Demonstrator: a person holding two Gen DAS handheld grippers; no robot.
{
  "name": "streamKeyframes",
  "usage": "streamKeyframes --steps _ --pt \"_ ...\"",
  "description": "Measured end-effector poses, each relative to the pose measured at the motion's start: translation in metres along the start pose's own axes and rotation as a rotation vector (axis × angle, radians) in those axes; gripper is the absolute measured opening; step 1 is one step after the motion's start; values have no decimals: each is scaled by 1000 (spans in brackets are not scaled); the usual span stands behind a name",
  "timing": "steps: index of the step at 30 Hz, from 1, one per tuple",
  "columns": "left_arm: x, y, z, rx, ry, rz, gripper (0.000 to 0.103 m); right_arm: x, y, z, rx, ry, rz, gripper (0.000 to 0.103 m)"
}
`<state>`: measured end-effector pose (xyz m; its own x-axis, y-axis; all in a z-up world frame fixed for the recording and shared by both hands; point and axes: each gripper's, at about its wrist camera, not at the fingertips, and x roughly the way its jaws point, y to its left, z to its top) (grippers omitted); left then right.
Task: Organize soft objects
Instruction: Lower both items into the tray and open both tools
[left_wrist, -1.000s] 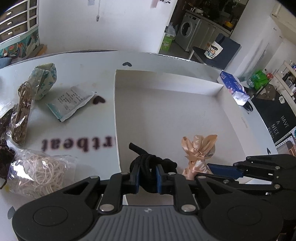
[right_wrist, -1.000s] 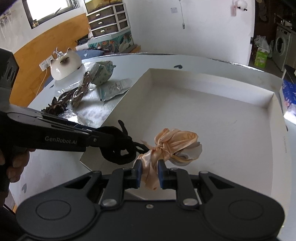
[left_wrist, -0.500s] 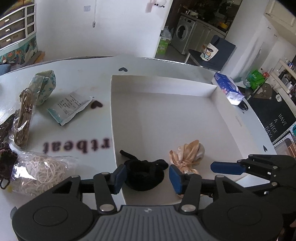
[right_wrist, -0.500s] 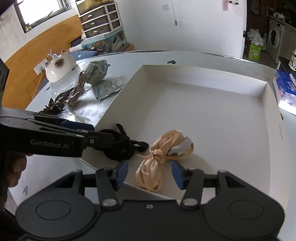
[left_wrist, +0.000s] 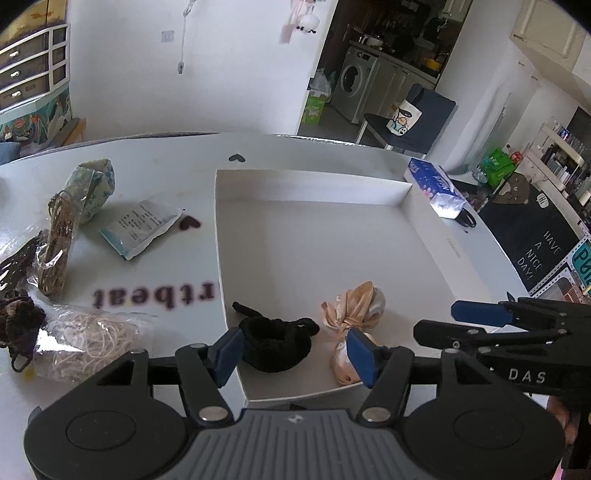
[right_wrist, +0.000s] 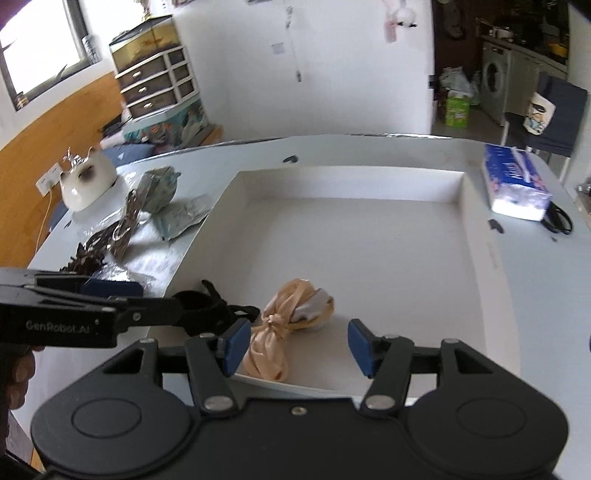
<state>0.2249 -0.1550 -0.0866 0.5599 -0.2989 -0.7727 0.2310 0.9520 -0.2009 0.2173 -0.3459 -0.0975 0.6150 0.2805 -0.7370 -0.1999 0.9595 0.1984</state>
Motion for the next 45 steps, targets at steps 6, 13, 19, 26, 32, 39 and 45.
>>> streamKeyframes --steps 6,13,19,26,32,39,45 --pt "-13 -1 -5 4 -26 1 82 -18 3 -6 6 -33 -26 89" --pt "-28 5 -14 -3 -57 7 99 -34 8 -14 17 -58 -69 96" --pt "-40 14 -22 5 -70 26 103 -47 13 -22 51 -85 -122 103" --pt "-54 29 -26 22 -85 20 103 -61 25 -27 86 -126 -187 103" --pt "-64 46 -28 42 -96 12 103 -67 40 -31 105 -146 -214 103" --pt "-77 79 -29 45 -102 14 103 -62 65 -36 140 -155 -239 103" --pt "-85 114 -27 37 -112 25 103 -52 93 -37 155 -161 -240 103"
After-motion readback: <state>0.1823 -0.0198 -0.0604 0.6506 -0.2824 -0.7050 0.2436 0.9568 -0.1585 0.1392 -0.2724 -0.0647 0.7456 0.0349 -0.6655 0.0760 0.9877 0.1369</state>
